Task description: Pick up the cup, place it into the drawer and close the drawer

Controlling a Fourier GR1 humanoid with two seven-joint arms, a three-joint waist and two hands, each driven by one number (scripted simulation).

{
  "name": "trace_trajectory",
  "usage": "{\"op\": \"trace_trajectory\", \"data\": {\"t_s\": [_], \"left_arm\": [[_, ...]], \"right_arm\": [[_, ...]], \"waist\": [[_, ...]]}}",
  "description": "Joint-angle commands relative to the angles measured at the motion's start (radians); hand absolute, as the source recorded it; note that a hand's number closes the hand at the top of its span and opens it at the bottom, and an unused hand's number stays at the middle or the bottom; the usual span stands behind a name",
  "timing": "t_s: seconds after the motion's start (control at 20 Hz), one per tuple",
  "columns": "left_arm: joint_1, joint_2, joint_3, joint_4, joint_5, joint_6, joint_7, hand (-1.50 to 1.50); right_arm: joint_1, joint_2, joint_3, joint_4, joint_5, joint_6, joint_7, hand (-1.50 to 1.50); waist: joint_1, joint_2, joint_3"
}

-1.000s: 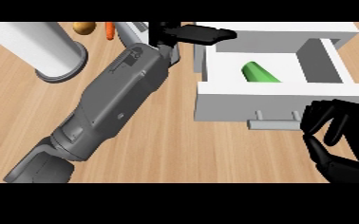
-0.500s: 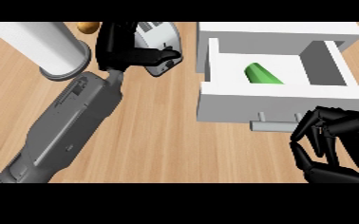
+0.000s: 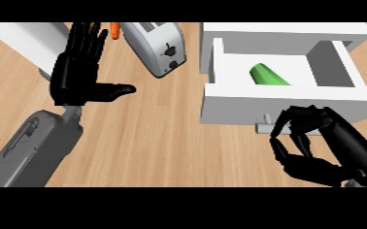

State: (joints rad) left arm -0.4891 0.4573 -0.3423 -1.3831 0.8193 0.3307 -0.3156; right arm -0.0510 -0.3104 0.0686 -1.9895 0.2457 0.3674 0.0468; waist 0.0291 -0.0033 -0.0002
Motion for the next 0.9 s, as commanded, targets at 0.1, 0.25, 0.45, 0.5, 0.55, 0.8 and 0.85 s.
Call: {"op": "trace_trajectory", "data": {"t_s": [0.1,0.25,0.45,0.5,0.55,0.8,0.85], "left_arm": [[0.165,0.050,0.031,-0.071,-0.006,-0.080,-0.053,-1.50],[0.232,0.093,0.088,-0.095,0.017,-0.142,-0.044,-1.50],[0.324,0.109,0.129,-0.160,0.016,-0.198,-0.041,-1.50],[0.296,0.132,0.175,-0.121,0.050,-0.225,-0.022,-1.50],[0.337,0.076,0.151,-0.145,-0.013,-0.205,-0.068,-1.50],[0.306,0.097,0.211,-0.100,0.018,-0.265,-0.008,-1.50],[0.302,0.079,0.228,0.022,-0.004,-0.368,-0.080,-1.50]], "right_arm": [[-0.076,-0.039,0.113,0.152,0.290,-0.061,-0.093,1.50],[-0.026,-0.038,0.150,0.264,0.374,-0.119,-0.210,1.50],[-0.120,-0.007,0.133,0.461,0.440,-0.201,-0.286,-1.50],[-0.227,0.039,0.141,0.522,0.447,-0.181,-0.207,-1.50],[-0.126,0.028,0.166,0.448,0.466,-0.169,-0.203,-1.50],[-0.293,0.085,0.185,0.740,0.580,-0.248,-0.238,-1.50],[-0.288,0.101,0.188,0.761,0.579,-0.258,-0.264,-1.50]], "waist": [[0.003,0.004,0.000],[-0.011,0.004,0.001],[-0.014,0.004,0.001],[-0.009,0.006,0.000],[-0.022,0.003,0.000],[-0.019,0.005,0.000],[-0.024,0.006,0.000]]}}
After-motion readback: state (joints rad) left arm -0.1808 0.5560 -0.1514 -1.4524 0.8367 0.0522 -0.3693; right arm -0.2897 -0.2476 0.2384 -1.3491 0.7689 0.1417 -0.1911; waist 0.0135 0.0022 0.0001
